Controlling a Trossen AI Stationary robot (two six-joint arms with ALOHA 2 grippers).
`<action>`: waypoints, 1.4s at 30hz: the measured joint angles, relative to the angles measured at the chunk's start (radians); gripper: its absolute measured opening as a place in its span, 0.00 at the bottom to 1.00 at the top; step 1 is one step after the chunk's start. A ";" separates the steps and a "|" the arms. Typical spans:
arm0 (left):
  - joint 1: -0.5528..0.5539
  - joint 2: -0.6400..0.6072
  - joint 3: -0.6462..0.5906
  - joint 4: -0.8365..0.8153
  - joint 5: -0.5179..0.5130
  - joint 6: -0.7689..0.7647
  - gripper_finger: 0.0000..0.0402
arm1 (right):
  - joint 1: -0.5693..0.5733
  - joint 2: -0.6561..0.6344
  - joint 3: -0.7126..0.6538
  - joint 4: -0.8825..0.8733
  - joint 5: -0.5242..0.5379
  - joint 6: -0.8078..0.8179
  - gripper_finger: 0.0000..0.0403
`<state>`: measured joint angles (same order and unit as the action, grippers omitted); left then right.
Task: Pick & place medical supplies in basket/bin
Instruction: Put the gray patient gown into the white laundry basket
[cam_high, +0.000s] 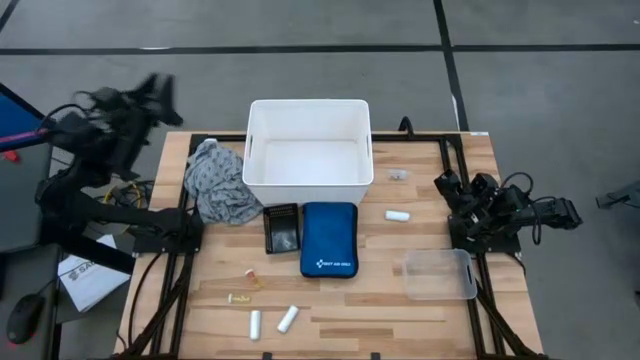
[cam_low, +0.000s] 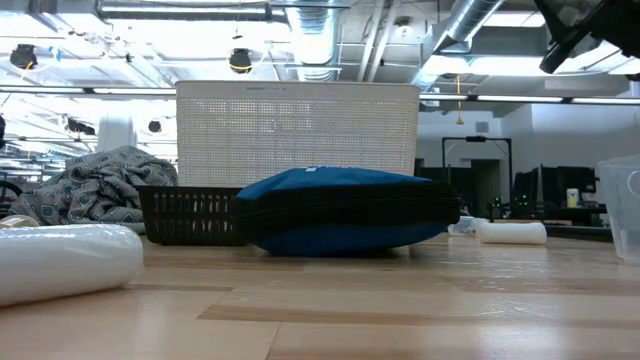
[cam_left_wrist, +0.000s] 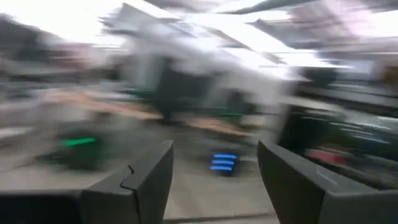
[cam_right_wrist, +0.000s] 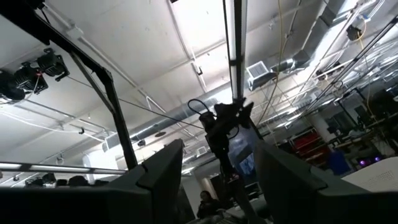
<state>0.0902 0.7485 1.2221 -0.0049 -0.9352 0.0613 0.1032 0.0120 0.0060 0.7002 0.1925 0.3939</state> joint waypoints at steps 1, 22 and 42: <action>0.000 0.027 0.000 0.032 0.071 -0.012 0.55 | 0.000 0.000 0.000 0.000 0.000 0.000 0.48; 0.721 0.542 0.375 -0.658 0.081 -0.454 0.52 | 0.001 0.000 0.000 0.012 0.000 0.052 0.48; 0.751 0.518 0.040 -1.141 0.329 -0.749 0.52 | 0.001 0.000 0.000 0.006 -0.003 0.104 0.48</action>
<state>0.8410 1.2665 1.2617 -1.1461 -0.6065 -0.6879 0.1043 0.0116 0.0063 0.7065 0.1890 0.4979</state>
